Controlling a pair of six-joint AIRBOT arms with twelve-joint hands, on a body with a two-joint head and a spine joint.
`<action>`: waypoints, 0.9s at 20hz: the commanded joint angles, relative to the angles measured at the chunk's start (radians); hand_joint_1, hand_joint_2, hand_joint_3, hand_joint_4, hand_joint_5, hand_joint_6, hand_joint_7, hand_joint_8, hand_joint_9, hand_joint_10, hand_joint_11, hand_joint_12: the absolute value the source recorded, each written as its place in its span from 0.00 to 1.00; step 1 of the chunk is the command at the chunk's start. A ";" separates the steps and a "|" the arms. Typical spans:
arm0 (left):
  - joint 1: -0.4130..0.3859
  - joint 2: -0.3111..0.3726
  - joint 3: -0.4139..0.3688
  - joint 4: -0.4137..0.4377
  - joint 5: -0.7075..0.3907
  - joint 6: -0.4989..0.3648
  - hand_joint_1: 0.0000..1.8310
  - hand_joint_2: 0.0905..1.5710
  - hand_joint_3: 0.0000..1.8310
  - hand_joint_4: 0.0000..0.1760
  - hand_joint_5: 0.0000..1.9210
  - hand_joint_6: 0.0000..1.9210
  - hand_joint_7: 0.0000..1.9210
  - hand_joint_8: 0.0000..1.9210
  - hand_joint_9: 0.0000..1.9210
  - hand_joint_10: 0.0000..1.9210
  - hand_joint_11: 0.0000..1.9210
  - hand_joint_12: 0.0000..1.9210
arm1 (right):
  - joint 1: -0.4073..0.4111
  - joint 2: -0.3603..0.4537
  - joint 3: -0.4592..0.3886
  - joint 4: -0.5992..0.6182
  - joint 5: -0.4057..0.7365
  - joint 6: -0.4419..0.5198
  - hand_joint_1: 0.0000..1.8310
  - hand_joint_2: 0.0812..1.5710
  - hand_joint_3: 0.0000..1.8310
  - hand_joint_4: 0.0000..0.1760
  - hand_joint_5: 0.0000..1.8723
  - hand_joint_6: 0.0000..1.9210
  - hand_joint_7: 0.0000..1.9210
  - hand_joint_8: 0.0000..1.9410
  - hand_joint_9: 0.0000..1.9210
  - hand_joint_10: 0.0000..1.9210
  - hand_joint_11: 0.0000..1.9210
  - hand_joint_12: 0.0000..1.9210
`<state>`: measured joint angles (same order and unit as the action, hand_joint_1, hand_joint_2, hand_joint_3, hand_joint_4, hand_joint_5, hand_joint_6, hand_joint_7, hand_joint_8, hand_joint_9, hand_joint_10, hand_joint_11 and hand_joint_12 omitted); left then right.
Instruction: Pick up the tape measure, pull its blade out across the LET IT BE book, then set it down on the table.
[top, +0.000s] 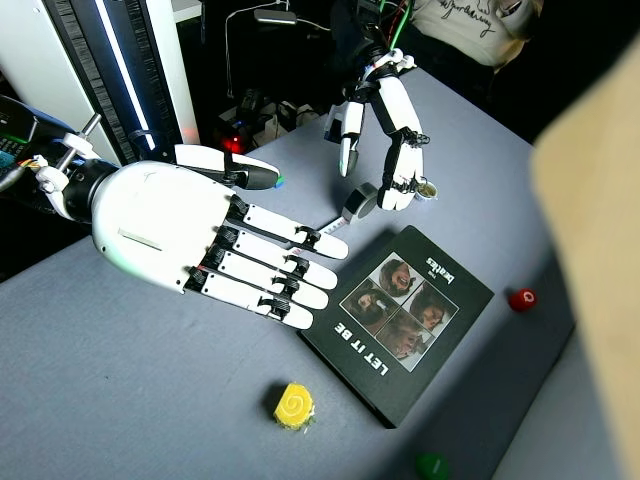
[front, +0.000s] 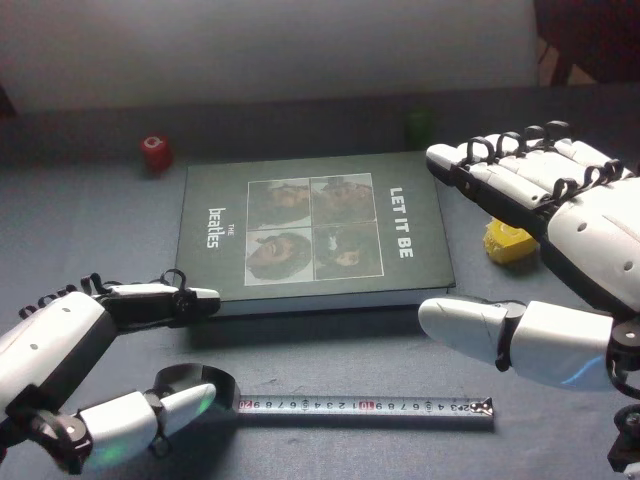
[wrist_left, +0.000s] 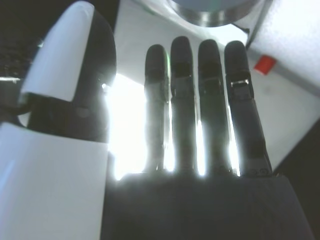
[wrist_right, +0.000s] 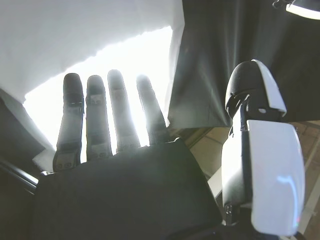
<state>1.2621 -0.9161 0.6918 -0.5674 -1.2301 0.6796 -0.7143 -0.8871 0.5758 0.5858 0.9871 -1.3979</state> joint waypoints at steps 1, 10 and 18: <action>-0.003 -0.008 0.008 0.039 -0.115 -0.003 0.55 0.67 0.00 0.00 0.35 0.00 0.37 0.00 0.32 0.00 0.21 0.25 | 0.012 0.003 -0.002 -0.050 0.105 0.012 0.07 0.66 0.00 0.30 0.04 0.00 0.07 0.00 0.05 0.00 0.00 0.26; 0.028 -0.035 0.039 0.037 -0.161 0.029 0.55 0.67 0.00 0.00 0.35 0.00 0.37 0.00 0.32 0.00 0.21 0.25 | 0.012 -0.006 -0.002 -0.071 0.120 0.022 0.08 0.65 0.00 0.29 0.05 0.00 0.08 0.00 0.05 0.00 0.00 0.27; 0.046 -0.060 0.053 0.049 -0.174 0.038 0.55 0.67 0.00 0.00 0.35 0.00 0.37 0.00 0.33 0.00 0.22 0.26 | 0.009 -0.006 -0.003 -0.077 0.119 0.024 0.08 0.65 0.00 0.29 0.05 0.00 0.08 0.00 0.06 0.00 0.00 0.31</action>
<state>1.3109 -0.9707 0.7399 -0.5533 -1.2819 0.7212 -0.7143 -0.8955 0.5758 0.5606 0.9974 -1.3857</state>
